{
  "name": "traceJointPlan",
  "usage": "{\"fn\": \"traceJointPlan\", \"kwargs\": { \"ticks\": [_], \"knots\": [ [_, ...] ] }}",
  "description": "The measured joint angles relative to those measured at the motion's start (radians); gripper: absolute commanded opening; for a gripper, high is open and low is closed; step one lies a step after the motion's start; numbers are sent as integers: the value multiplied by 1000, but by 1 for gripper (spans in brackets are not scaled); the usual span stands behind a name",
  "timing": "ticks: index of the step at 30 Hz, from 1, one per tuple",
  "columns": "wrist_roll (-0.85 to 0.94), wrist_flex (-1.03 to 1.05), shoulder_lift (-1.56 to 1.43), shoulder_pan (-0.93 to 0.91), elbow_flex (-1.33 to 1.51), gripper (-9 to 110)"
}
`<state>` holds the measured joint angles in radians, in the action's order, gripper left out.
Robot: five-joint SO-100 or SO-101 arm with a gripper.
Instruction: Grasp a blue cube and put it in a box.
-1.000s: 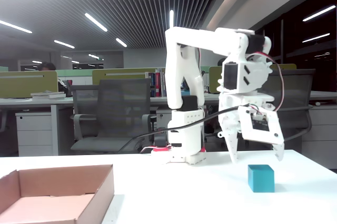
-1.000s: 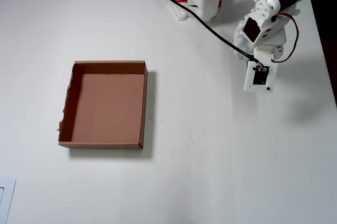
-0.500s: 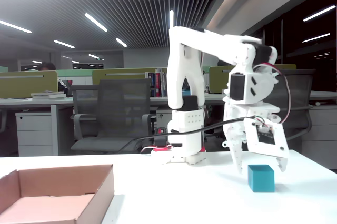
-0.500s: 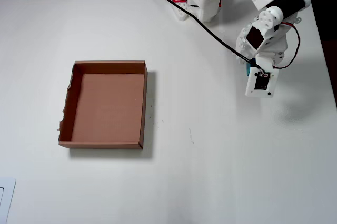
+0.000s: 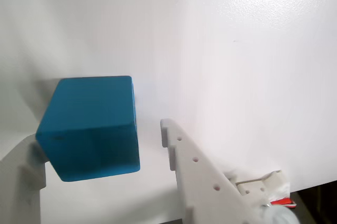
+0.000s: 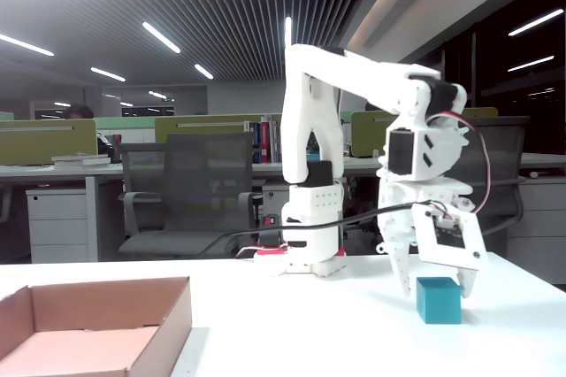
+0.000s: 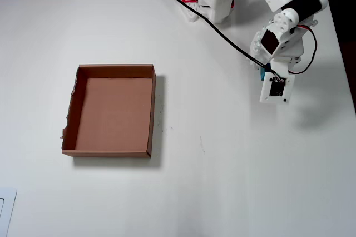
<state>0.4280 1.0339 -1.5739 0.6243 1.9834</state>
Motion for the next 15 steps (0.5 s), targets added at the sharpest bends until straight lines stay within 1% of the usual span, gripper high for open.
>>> {"fn": "traceJointPlan", "kwargs": {
  "ticks": [15],
  "knots": [
    [-18, -28, 0, 11, 18, 19]
  ]
}}
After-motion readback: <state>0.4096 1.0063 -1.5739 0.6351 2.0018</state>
